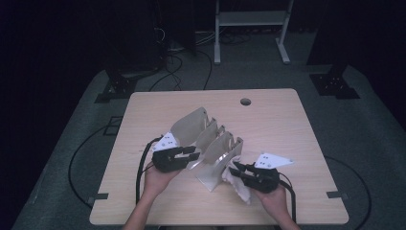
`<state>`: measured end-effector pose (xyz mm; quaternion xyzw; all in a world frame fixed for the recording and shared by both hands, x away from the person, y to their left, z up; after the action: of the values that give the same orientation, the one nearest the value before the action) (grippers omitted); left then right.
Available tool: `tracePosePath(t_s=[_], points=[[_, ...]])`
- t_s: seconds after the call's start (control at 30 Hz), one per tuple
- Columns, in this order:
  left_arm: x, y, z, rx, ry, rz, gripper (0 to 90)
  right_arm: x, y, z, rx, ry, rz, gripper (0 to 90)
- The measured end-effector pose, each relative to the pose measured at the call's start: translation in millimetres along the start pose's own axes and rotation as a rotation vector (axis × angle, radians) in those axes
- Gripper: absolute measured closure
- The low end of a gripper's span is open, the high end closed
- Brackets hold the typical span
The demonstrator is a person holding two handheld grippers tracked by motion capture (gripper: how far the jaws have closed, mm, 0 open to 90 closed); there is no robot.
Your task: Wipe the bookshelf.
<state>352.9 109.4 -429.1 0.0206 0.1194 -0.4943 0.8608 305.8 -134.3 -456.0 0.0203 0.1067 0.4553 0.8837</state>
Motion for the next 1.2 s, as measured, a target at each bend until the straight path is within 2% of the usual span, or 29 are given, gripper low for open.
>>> tracePosePath(t_s=[0.1,0.23,0.33,0.4,0.47,0.6,0.67,0.73,0.77,0.83,0.97,1.0,1.07,1.13,1.2], points=[[2.5,-7.9,1.6,0.006,-0.004,-0.019,66.0,-3.7,-8.5,5.8,0.020,-0.017,-0.026,73.1],[6.4,-17.7,3.1,0.015,-0.007,-0.040,65.1,2.0,0.6,4.9,-0.017,0.013,0.005,73.1],[6.8,-24.6,3.7,0.029,-0.012,-0.047,64.8,-1.2,-6.5,6.0,0.001,0.006,-0.014,73.1],[7.0,-28.1,3.8,0.028,-0.017,-0.052,64.9,-3.9,-11.1,7.8,0.030,-0.009,-0.028,73.2],[7.1,-31.7,4.1,0.031,-0.019,-0.058,64.9,-3.2,-6.3,9.0,0.027,-0.004,-0.011,73.2],[7.8,-38.8,5.8,0.047,-0.025,-0.064,64.9,1.2,8.8,13.0,-0.013,0.008,0.030,73.2],[8.0,-41.8,6.5,0.048,-0.029,-0.074,64.9,-1.1,5.3,17.5,-0.017,-0.005,0.012,73.2],[8.7,-44.0,7.1,0.052,-0.027,-0.079,64.9,-5.3,-1.4,22.3,0.002,-0.028,-0.020,73.3],[9.2,-44.7,7.2,0.051,-0.028,-0.083,64.9,-6.5,-2.4,24.1,0.004,-0.035,-0.023,73.3],[10.2,-45.9,6.9,0.049,-0.026,-0.089,64.9,-4.3,5.1,25.3,-0.005,-0.032,-0.005,73.3],[11.6,-48.1,5.1,0.047,-0.018,-0.101,64.9,7.6,31.9,20.2,-0.030,0.003,0.084,73.2],[11.9,-48.5,4.6,0.049,-0.013,-0.104,64.9,8.8,35.3,20.0,-0.044,0.008,0.093,73.3],[12.9,-50.0,3.9,0.041,-0.012,-0.110,64.5,6.8,33.6,23.1,-0.053,-0.002,0.078,73.2],[13.8,-51.1,3.4,0.037,-0.015,-0.119,64.5,1.8,24.3,28.9,-0.039,-0.030,0.043,73.3],[14.2,-51.4,3.5,0.039,-0.014,-0.122,64.5,-1.4,20.1,33.4,-0.025,-0.045,0.028,73.2]])
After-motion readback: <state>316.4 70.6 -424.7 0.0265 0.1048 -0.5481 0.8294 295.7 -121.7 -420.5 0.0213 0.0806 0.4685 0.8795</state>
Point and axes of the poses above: each handheld gripper's, and its own axes: x roughly forward along the jaws, z roughly out of its top, y roughly to its left, the point moved 5 cm from there along x, roughly forward along the jaws, and after that the axes turned 13 degrees about -y, right-handed, at the moved point
